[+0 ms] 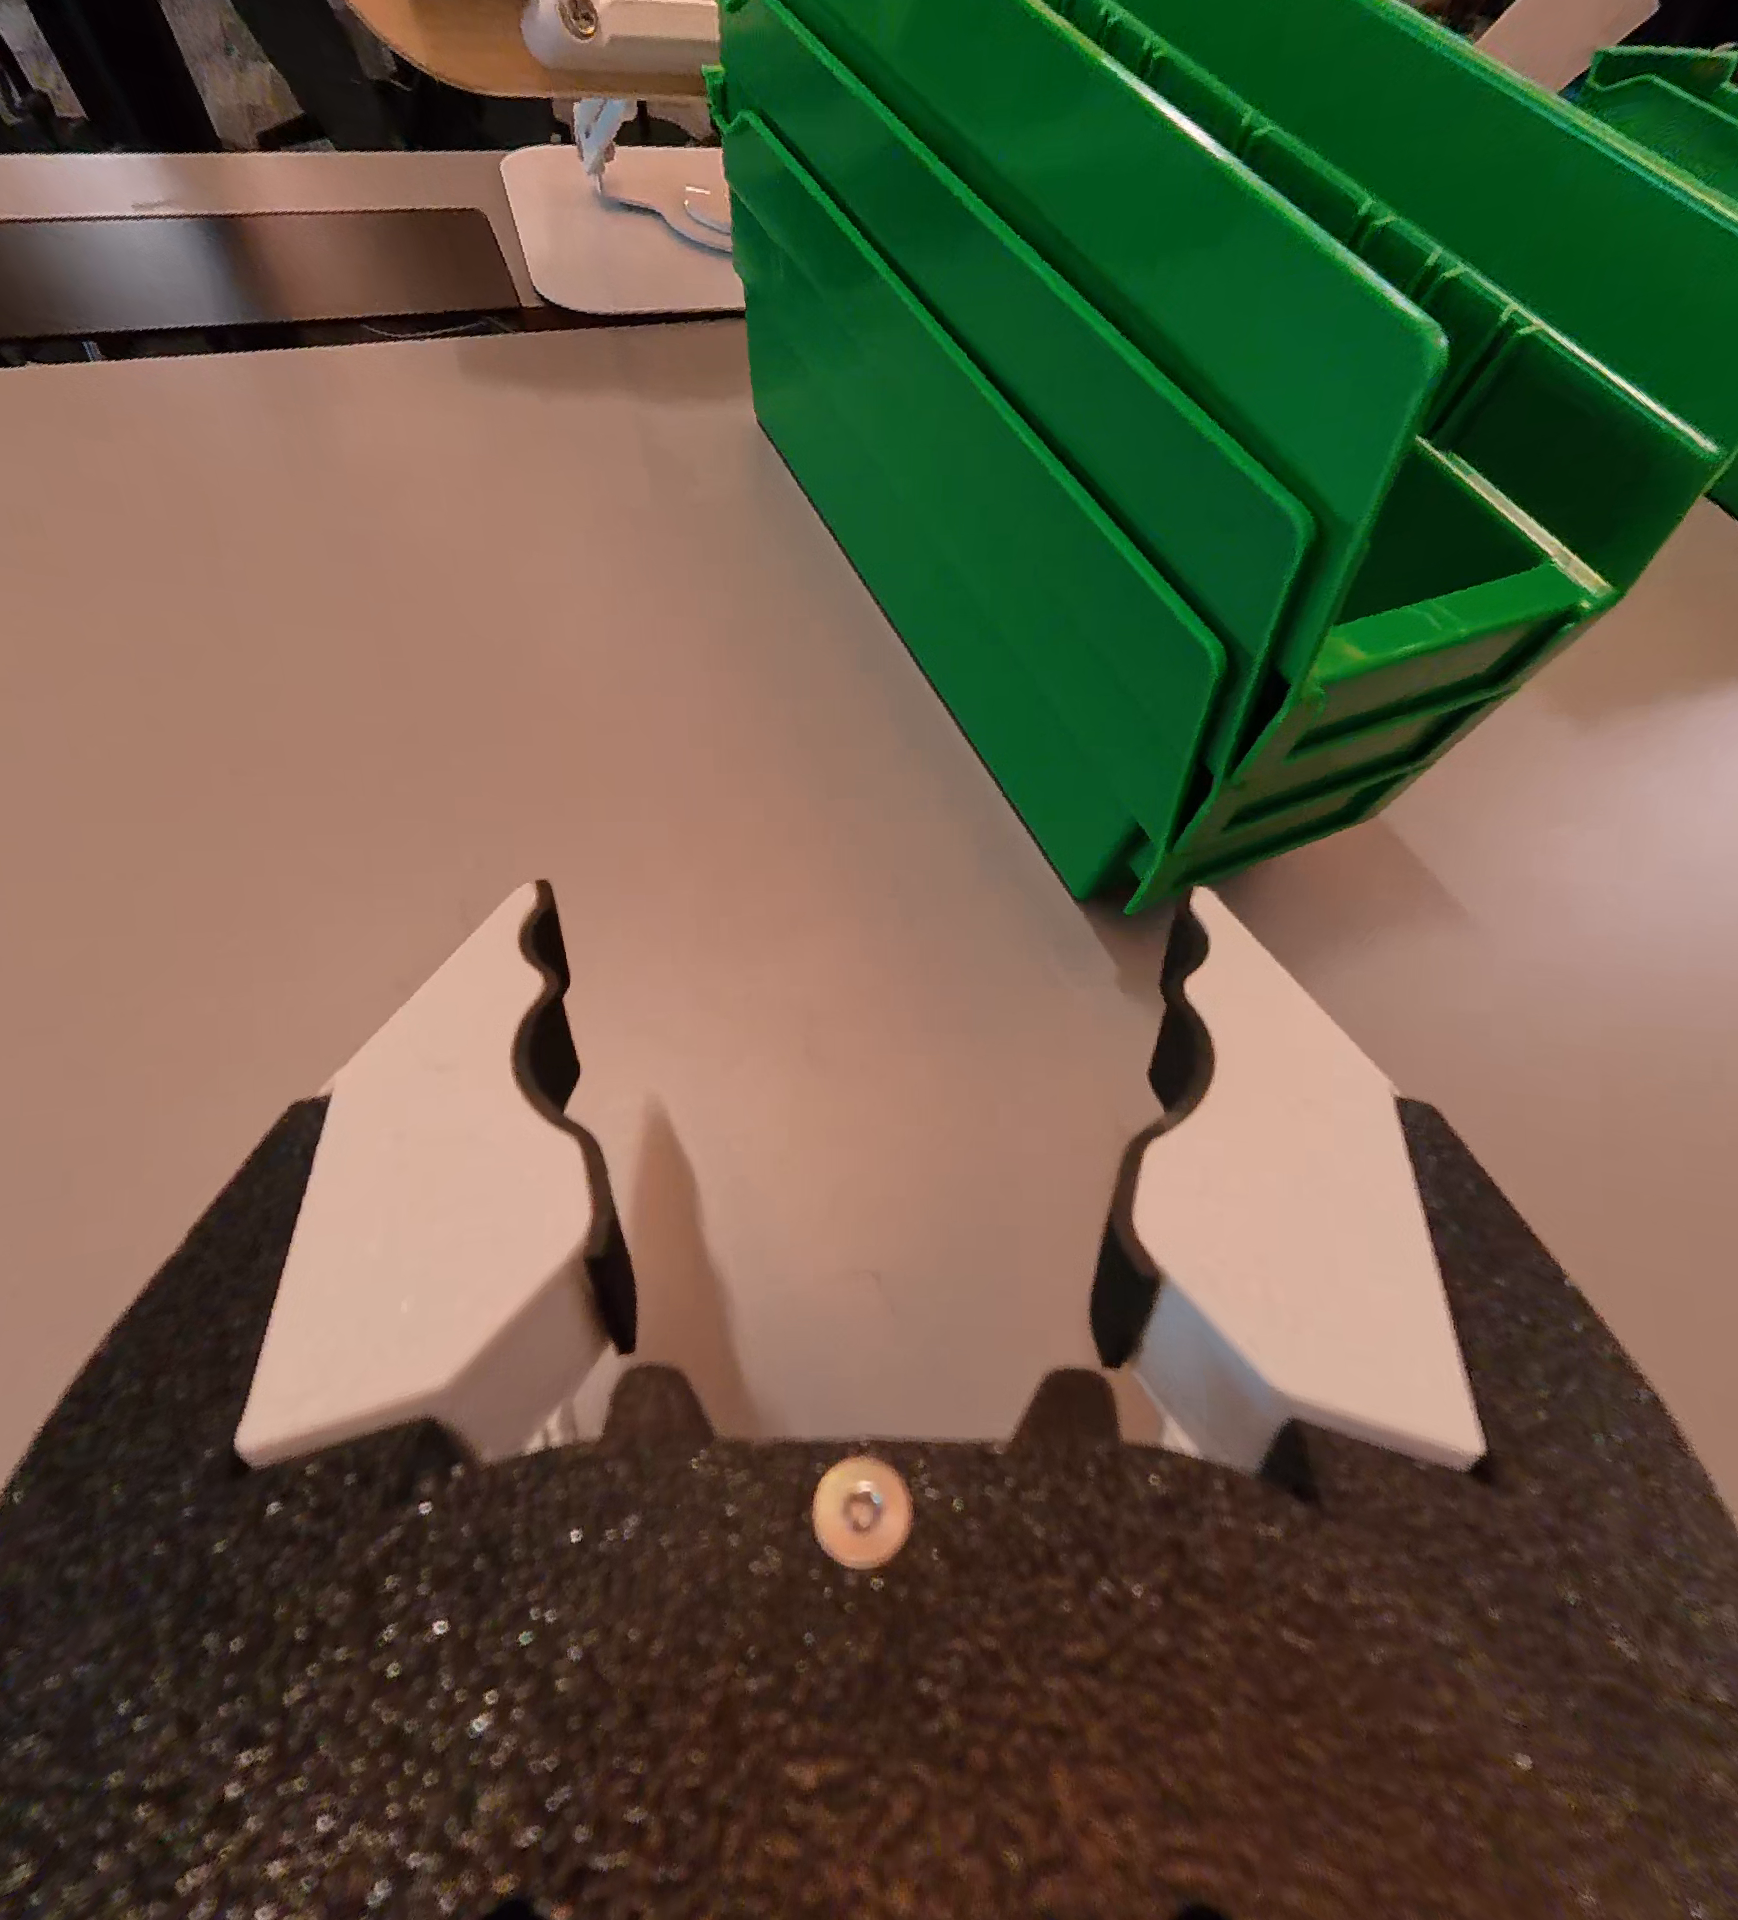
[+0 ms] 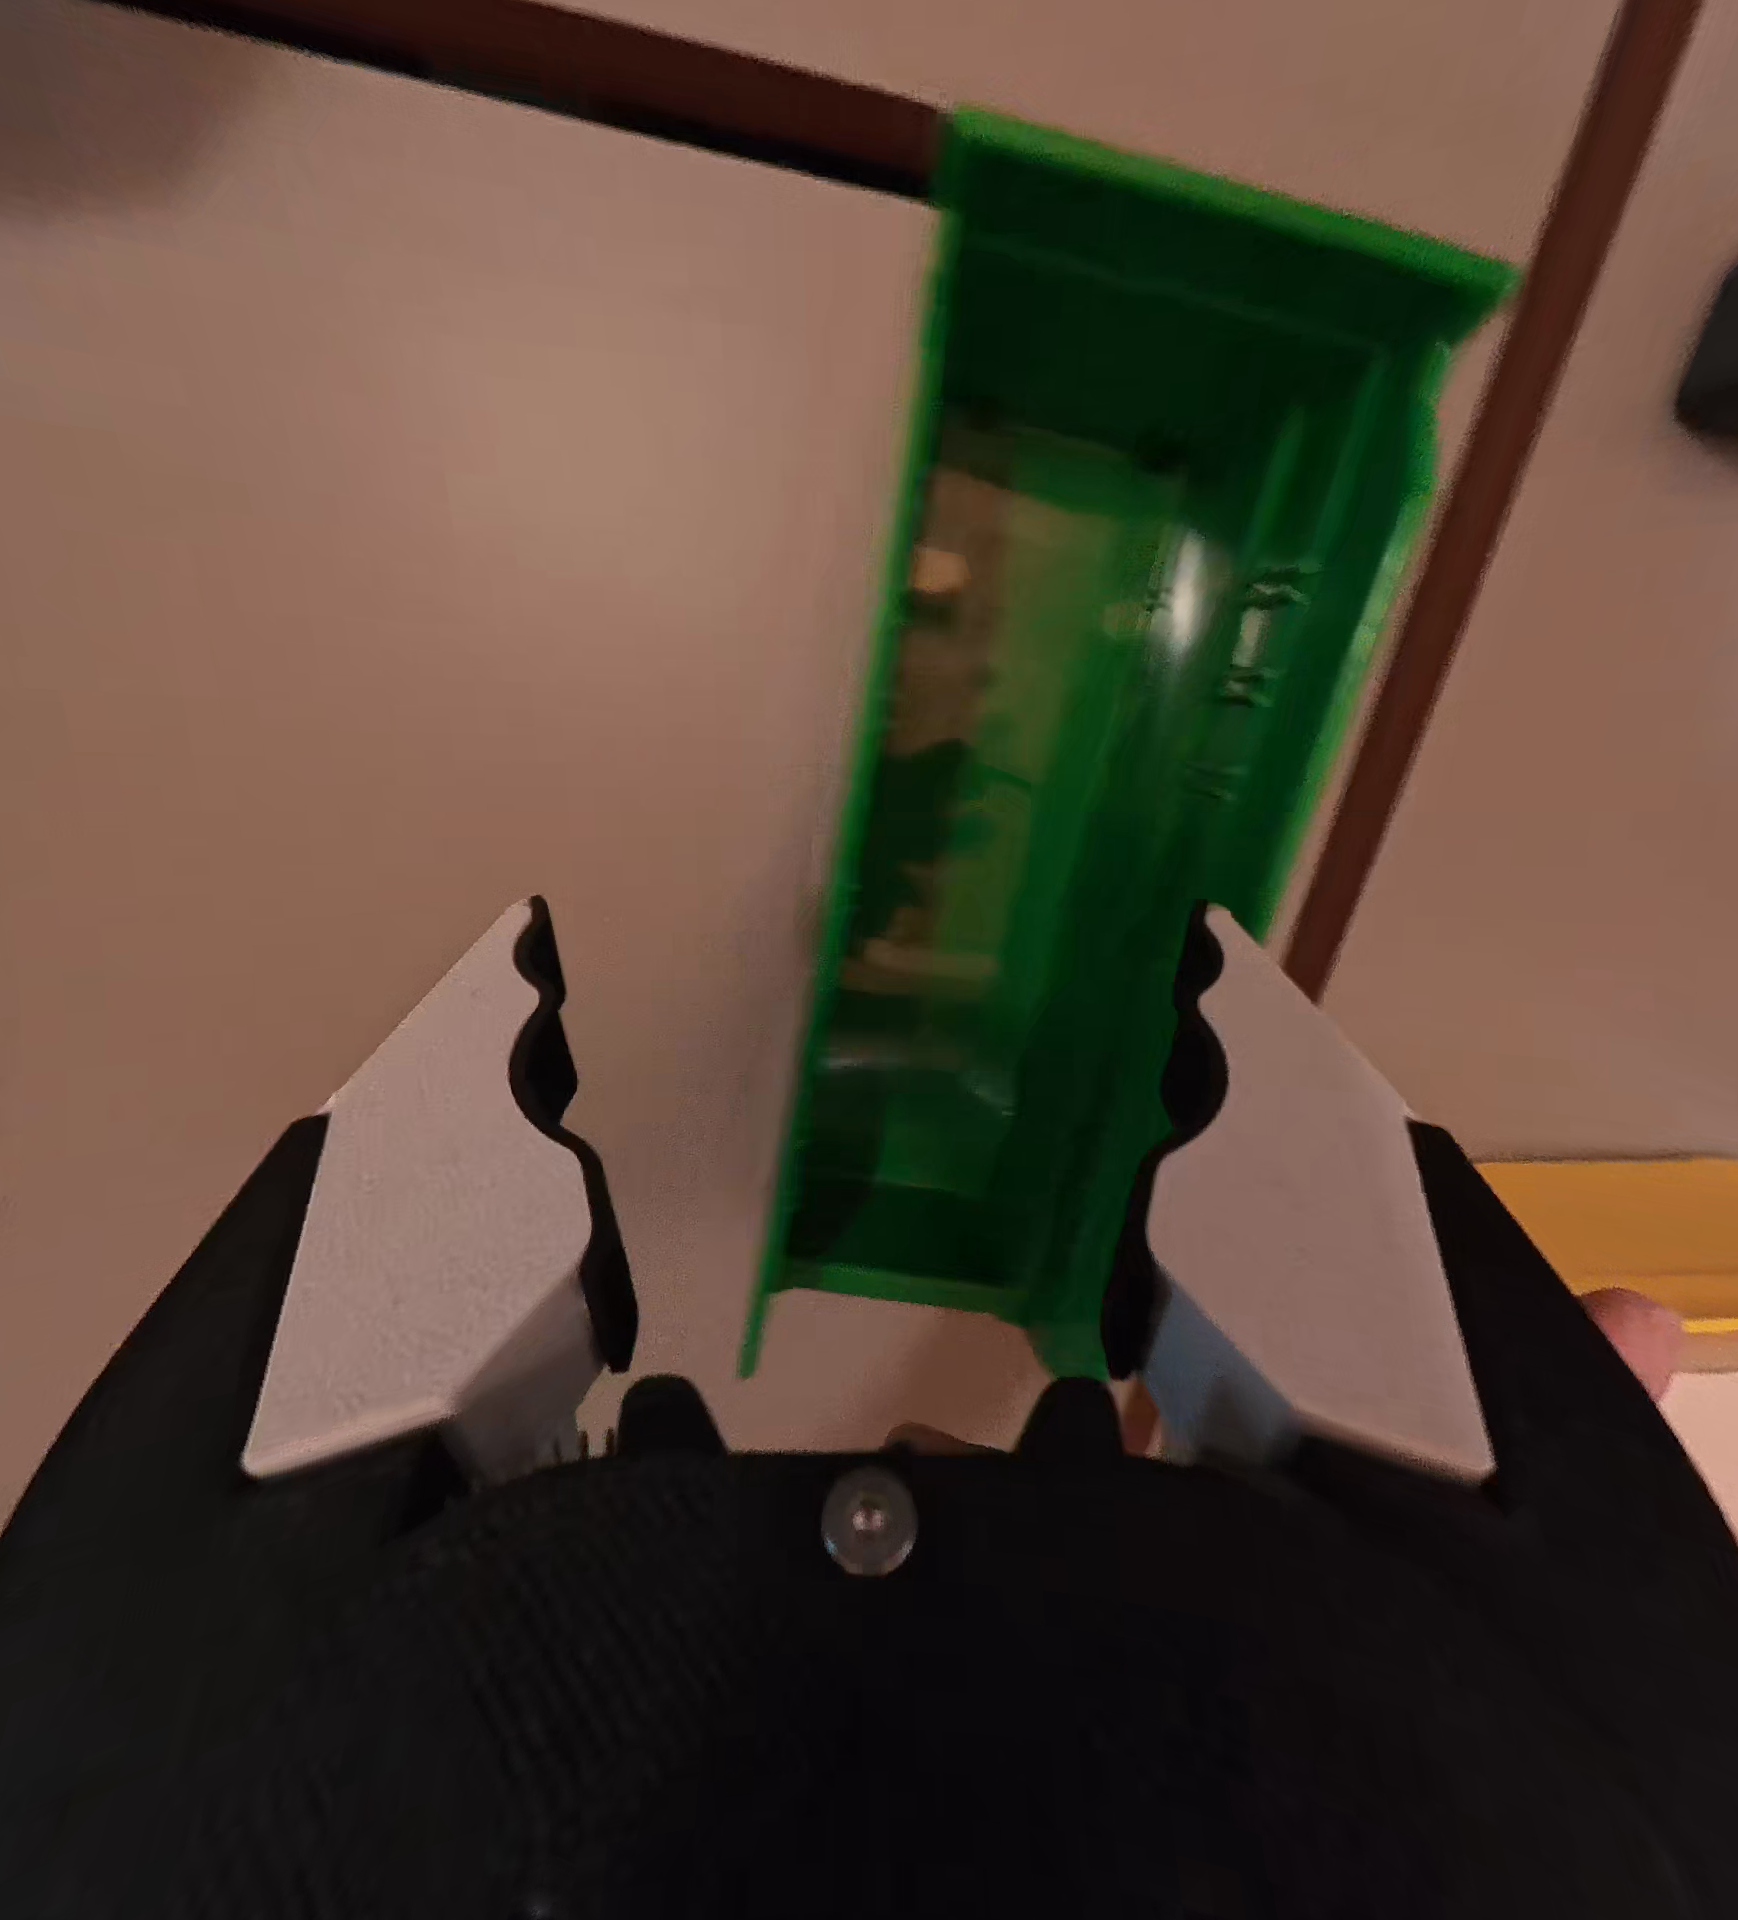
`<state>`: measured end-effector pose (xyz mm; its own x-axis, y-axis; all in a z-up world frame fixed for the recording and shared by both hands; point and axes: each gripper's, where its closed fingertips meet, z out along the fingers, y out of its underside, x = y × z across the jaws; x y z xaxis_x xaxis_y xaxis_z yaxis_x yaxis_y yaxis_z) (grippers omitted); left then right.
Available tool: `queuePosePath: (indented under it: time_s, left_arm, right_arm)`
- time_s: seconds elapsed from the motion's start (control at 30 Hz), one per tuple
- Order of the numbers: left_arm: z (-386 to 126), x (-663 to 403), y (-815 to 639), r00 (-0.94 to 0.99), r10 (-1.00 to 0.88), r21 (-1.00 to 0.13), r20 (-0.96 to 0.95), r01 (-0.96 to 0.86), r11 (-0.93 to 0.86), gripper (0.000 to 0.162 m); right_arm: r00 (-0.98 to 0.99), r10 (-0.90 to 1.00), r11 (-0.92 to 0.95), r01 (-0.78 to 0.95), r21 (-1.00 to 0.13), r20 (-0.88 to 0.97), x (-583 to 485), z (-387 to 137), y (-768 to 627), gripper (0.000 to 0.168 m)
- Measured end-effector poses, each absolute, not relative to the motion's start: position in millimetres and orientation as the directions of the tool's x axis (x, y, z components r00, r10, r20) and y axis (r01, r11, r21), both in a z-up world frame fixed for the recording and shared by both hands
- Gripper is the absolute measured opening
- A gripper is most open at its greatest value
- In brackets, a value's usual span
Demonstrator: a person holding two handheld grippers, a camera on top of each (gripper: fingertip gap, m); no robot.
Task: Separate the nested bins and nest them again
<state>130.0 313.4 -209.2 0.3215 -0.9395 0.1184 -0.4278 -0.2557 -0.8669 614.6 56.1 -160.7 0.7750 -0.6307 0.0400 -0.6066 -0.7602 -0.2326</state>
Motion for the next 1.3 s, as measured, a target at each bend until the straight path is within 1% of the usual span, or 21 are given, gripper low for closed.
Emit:
queuePosePath:
  time_s: [0.07, 0.17, 0.23, 0.27, 0.4, 0.47, 0.6, 0.73, 0.83, 1.0, 1.17, 1.27, 1.3]
  left_arm:
    - [-210.2, 128.6, 316.3, 0.33, -0.937, -0.866, 0.117, -0.428, -0.259, 0.112]
    - [-212.1, 128.3, 314.4, 0.321, -0.937, -0.86, 0.14, -0.429, -0.275, 0.113]
    - [-213.9, 125.9, 312.8, 0.325, -0.935, -0.848, 0.144, -0.446, -0.286, 0.113]
    - [-214.2, 124.1, 312.4, 0.327, -0.936, -0.843, 0.132, -0.459, -0.279, 0.113]
    - [-207.0, 118.7, 314.9, 0.336, -0.939, -0.858, 0.071, -0.46, -0.23, 0.114]
    - [-203.0, 117.3, 313.8, 0.333, -0.939, -0.863, 0.082, -0.448, -0.234, 0.114]
    - [-190.2, 113.3, 313.6, 0.321, -0.94, -0.879, 0.113, -0.409, -0.245, 0.115]
    - [-177.7, 105.1, 317.2, 0.323, -0.938, -0.89, 0.128, -0.38, -0.252, 0.115]
    - [-169.4, 99.5, 320.4, 0.328, -0.935, -0.896, 0.137, -0.361, -0.258, 0.116]
    - [-161.0, 94.6, 325.3, 0.329, -0.929, -0.904, 0.168, -0.325, -0.278, 0.116]
    - [-157.6, 93.3, 325.2, 0.318, -0.928, -0.905, 0.192, -0.309, -0.293, 0.116]
    - [-155.6, 92.5, 324.6, 0.314, -0.929, -0.907, 0.196, -0.303, -0.294, 0.116]
    - [-155.0, 92.4, 324.8, 0.313, -0.929, -0.907, 0.199, -0.3, -0.295, 0.116]
  right_arm:
    - [0.798, -0.603, -0.758, -0.579, -0.299, -0.018, 586.4, -133.4, 91.0, 0.116]
    - [0.815, -0.567, -0.691, -0.55, -0.469, -0.122, 537.9, -86.7, 159.5, 0.115]
    - [0.831, -0.508, -0.662, -0.545, -0.514, -0.226, 489.2, -68.5, 203.2, 0.115]
    - [0.844, -0.476, -0.676, -0.531, -0.511, -0.247, 463.9, -66.5, 220.1, 0.115]
    - [0.909, -0.401, -0.783, -0.403, -0.473, -0.112, 392.2, -80.0, 263.1, 0.121]
    - [0.915, -0.39, -0.79, -0.392, -0.472, -0.108, 365.5, -83.3, 285.3, 0.12]
    - [0.89, -0.428, -0.76, -0.449, -0.471, -0.157, 332.6, -92.8, 319.8, 0.119]
    - [0.861, -0.505, -0.748, -0.47, -0.469, -0.057, 333.7, -109.6, 328.0, 0.117]
    - [0.843, -0.53, -0.732, -0.511, -0.451, -0.093, 323.1, -117.7, 334.4, 0.108]
    - [0.81, -0.586, -0.73, -0.544, -0.413, -0.03, 326.6, -129.5, 326.6, 0.11]
    - [0.767, -0.634, -0.677, -0.613, -0.408, -0.1, 323.6, -136.9, 332.3, 0.109]
    - [0.776, -0.628, -0.704, -0.6, -0.379, -0.061, 324.0, -143.6, 329.4, 0.11]
    - [0.782, -0.622, -0.716, -0.592, -0.369, -0.047, 323.6, -145.9, 328.7, 0.113]
